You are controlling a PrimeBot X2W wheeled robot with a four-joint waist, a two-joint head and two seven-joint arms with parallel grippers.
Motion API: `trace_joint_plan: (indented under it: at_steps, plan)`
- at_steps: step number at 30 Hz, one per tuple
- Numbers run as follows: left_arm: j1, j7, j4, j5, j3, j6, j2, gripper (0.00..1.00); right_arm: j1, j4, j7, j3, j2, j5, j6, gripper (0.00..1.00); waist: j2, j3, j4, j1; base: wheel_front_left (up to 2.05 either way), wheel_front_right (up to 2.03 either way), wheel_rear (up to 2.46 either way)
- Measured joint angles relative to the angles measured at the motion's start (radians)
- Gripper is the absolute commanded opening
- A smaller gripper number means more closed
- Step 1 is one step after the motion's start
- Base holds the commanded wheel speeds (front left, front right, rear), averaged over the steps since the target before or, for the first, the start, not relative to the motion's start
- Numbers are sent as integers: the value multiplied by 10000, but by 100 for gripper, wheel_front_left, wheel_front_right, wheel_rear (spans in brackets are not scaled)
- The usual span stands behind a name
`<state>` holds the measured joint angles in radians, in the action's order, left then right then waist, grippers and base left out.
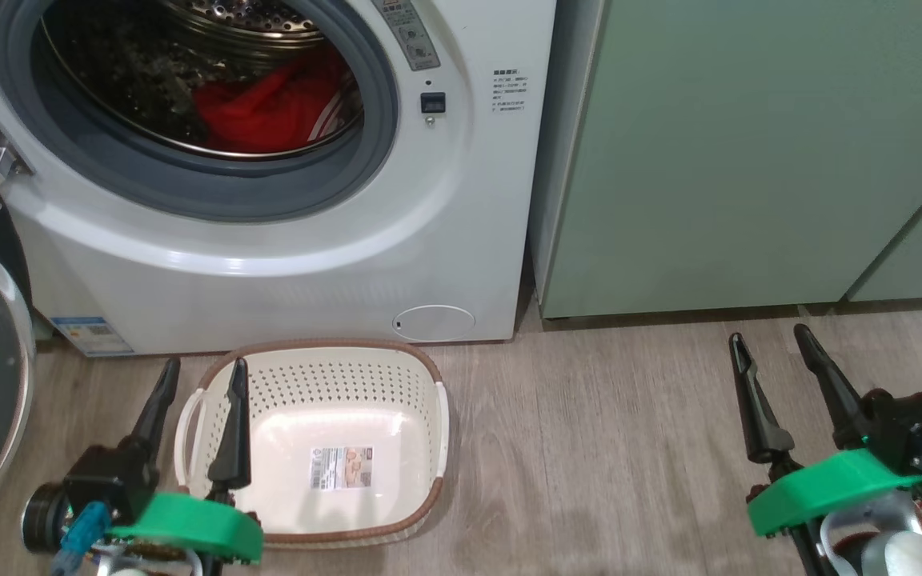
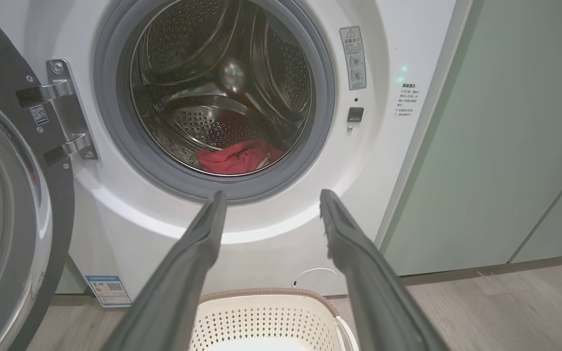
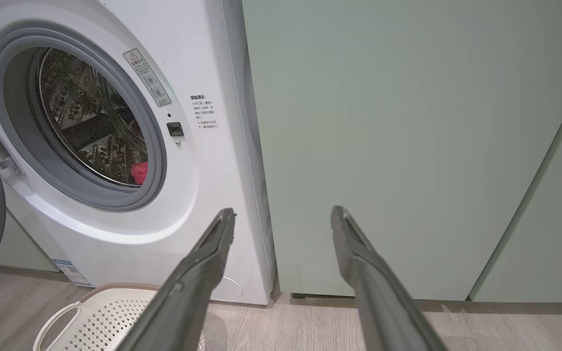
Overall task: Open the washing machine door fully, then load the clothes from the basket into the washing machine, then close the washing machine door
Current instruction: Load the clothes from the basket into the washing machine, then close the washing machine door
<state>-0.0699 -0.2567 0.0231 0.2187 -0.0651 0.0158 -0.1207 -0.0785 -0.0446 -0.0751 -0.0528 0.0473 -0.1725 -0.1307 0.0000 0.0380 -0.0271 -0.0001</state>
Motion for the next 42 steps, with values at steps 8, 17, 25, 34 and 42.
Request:
trace_joint_plan:
  at_steps: [8, 17, 25, 34, 42]
  plan:
    - [8, 0, 157, -67, 0, -12, -2, 100, -1, -48, 48, -2, -2, 0, 0, 100, 0, 92, -26, 0, 0, 0, 0]
    - [18, 0, 236, -102, 13, -6, -2, 100, 3, -48, 48, -6, -4, 0, 0, 100, 0, 119, -28, 0, 0, 0, 0]
    - [22, 0, 286, -192, 29, 4, -2, 100, 4, -48, 46, -2, -4, 0, 0, 100, 0, 109, -34, 1, 0, 0, 0]
    - [32, 0, 343, -265, 65, 19, 12, 100, 4, -48, 46, -4, -6, 0, 0, 100, 0, 45, -47, 1, -20, 20, 0]
    - [54, 0, 349, -265, 81, 81, 35, 100, 15, -48, 48, -2, -6, 0, 0, 100, 0, -14, -46, 3, -135, 135, 0]
